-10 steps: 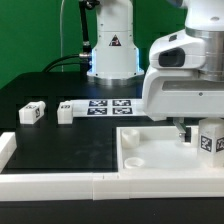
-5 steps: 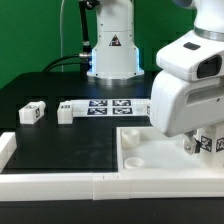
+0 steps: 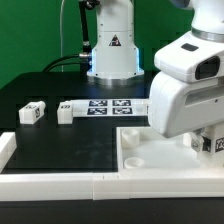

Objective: Assemble one leg

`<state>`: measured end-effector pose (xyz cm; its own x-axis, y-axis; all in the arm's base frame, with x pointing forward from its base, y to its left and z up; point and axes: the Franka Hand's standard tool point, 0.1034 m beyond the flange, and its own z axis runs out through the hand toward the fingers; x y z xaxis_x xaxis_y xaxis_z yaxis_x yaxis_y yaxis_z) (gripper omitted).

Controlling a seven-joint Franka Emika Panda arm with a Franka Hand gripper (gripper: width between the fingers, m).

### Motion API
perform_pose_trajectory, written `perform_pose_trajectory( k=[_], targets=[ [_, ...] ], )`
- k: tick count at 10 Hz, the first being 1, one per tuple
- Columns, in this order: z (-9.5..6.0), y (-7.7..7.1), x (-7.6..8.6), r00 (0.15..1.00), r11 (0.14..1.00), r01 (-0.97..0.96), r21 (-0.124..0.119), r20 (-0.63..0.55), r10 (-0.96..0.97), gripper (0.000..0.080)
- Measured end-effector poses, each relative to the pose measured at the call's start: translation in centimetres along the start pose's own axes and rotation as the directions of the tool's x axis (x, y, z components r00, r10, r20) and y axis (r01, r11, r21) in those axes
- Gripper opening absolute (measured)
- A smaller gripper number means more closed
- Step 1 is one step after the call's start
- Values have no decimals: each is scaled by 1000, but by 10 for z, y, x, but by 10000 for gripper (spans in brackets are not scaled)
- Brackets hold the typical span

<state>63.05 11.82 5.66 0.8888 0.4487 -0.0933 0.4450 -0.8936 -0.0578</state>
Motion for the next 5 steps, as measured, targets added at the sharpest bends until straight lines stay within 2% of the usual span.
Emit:
perform_pose_trajectory(
  k=[3, 4, 5],
  targets=[
    [0, 1, 0, 995, 995, -104, 0, 0, 104, 277],
    [0, 1, 1, 960, 960, -279, 15, -7, 279, 277],
    [0, 1, 1, 897, 897, -441, 18, -9, 441, 277]
  ],
)
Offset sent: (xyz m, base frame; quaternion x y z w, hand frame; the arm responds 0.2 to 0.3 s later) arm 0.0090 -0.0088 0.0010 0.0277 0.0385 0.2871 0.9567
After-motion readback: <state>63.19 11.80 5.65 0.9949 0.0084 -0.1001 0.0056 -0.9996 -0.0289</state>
